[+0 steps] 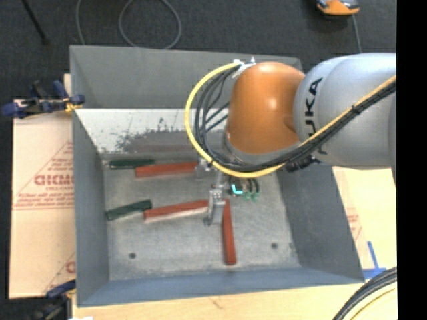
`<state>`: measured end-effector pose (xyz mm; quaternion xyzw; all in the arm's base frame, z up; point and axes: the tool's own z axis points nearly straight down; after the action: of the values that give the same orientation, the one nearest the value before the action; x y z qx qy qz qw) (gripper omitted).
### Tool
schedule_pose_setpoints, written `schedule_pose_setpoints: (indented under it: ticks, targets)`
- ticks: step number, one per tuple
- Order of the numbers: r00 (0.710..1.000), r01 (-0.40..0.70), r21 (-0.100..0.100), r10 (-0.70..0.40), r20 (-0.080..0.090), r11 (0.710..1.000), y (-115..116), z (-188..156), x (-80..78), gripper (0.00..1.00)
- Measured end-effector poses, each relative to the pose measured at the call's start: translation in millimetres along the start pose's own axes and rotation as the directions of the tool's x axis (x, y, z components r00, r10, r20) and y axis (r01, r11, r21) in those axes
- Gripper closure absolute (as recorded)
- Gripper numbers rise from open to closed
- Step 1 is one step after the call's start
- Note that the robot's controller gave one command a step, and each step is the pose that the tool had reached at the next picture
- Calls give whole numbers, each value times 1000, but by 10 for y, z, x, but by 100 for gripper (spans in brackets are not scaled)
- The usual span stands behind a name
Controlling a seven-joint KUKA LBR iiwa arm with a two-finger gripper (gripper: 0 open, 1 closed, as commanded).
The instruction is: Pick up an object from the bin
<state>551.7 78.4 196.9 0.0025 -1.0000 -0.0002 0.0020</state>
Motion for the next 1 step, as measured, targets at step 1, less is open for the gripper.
schedule_pose_setpoints:
  ticks: [1]
  targets:
    - [1000,24,1,-24,15,1000,-404,1274,-807,0]
